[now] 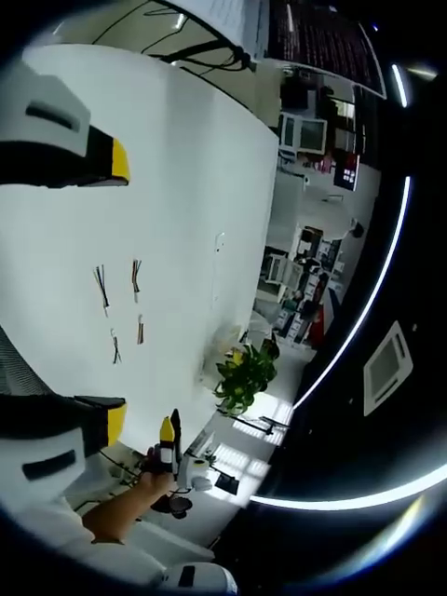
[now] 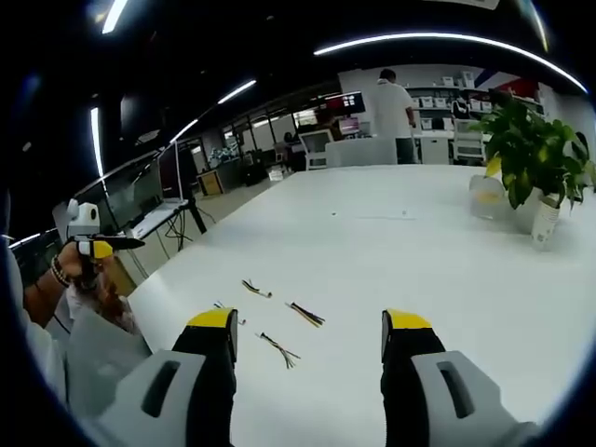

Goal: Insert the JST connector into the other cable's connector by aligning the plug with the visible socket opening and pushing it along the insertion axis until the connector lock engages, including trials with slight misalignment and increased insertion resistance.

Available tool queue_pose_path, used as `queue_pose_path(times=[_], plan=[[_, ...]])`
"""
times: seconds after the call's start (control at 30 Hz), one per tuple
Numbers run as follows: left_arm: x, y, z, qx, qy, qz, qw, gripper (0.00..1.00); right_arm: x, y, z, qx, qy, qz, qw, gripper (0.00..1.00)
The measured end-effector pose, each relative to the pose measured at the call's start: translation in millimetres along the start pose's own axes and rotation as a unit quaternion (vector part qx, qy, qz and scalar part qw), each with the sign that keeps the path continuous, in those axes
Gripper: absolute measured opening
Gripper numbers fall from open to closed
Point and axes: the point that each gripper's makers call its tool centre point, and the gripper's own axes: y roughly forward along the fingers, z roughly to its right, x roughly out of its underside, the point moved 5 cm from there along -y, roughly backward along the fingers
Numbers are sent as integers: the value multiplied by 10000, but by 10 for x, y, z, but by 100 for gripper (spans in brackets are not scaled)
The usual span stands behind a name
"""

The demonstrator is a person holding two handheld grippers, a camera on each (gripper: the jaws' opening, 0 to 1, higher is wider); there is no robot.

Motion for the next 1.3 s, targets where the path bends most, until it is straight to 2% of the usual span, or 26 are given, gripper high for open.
queue_pose_path(times=[0.2,0.3,0.43,0.53,0.67,0.8,0.87,0.97,1.03,1.1,1.3], plan=[[-3,175,-29,88,17,-96,9999,91,8,85,83,-51,91,-55,9999,60],[11,277,-10,227,114,-183,9995,91,0,133,108,-66,83,-34,9999,60],[-6,380,2,352,158,-86,9992,92,41,214,128,-164,72,-57,9998,59],[14,478,23,532,187,-152,9983,92,67,278,132,-284,155,-110,9994,59],[45,607,16,647,510,-372,9959,94,69,366,152,-313,131,-197,9992,58],[-4,720,39,822,635,-300,9941,96,50,441,146,-467,15,-247,9986,57],[-32,772,60,949,725,-275,9925,97,19,483,145,-593,82,-209,9980,56],[-125,845,185,1491,652,12,9867,97,-50,541,138,-757,101,-85,9970,53],[-132,883,192,1571,770,-16,9846,95,-68,574,134,-853,32,-102,9963,48],[-133,938,217,1764,970,-51,9795,91,-76,621,141,-953,-14,-149,9953,43],[-133,1161,176,1985,1078,1,9742,85,-83,780,171,-1121,-92,-264,9933,41]])
